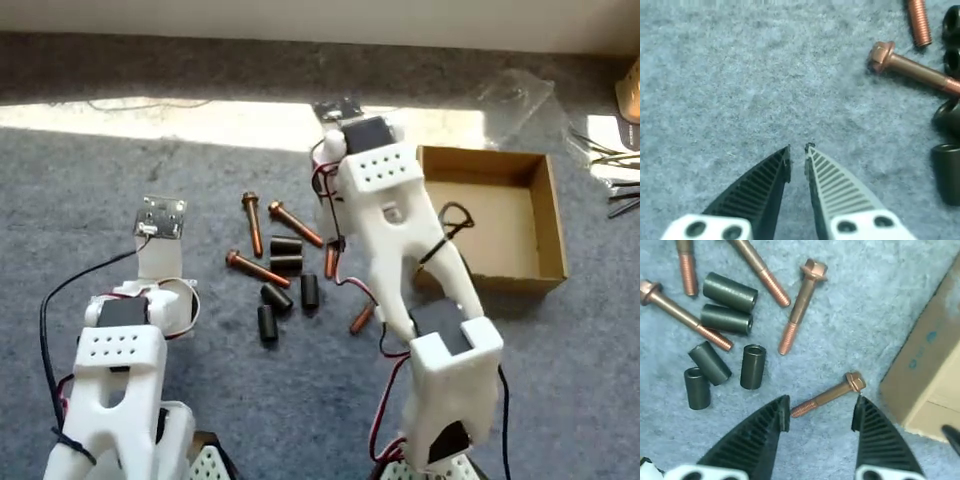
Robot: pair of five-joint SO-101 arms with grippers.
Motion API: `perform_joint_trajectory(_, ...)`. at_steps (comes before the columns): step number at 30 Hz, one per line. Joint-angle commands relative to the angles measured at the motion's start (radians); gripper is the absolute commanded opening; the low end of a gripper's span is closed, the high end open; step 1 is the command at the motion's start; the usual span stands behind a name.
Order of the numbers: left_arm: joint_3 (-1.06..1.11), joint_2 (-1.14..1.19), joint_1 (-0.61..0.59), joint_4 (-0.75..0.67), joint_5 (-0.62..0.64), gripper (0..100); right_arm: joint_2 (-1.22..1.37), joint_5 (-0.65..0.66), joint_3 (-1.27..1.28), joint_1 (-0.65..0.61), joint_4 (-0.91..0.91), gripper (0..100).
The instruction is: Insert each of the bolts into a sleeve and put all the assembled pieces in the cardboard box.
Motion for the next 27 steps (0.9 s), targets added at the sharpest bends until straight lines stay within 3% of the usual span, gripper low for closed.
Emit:
perform_joint_trajectory(1,-0.025,0.002,-0.024,-0.021,0.011,7,0.03,-0.064,-0.062,-0.012,0.007,19.5)
perform_joint_trajectory(10,-0.019,0.002,-0.035,-0.021,0.009,7,0.242,-0.16,-0.286,-0.044,0.004,19.5)
perform_joint_trajectory(27,-0.018,0.002,-0.035,-0.02,0.008,7,0.529,-0.155,-0.575,-0.039,0.001,19.5)
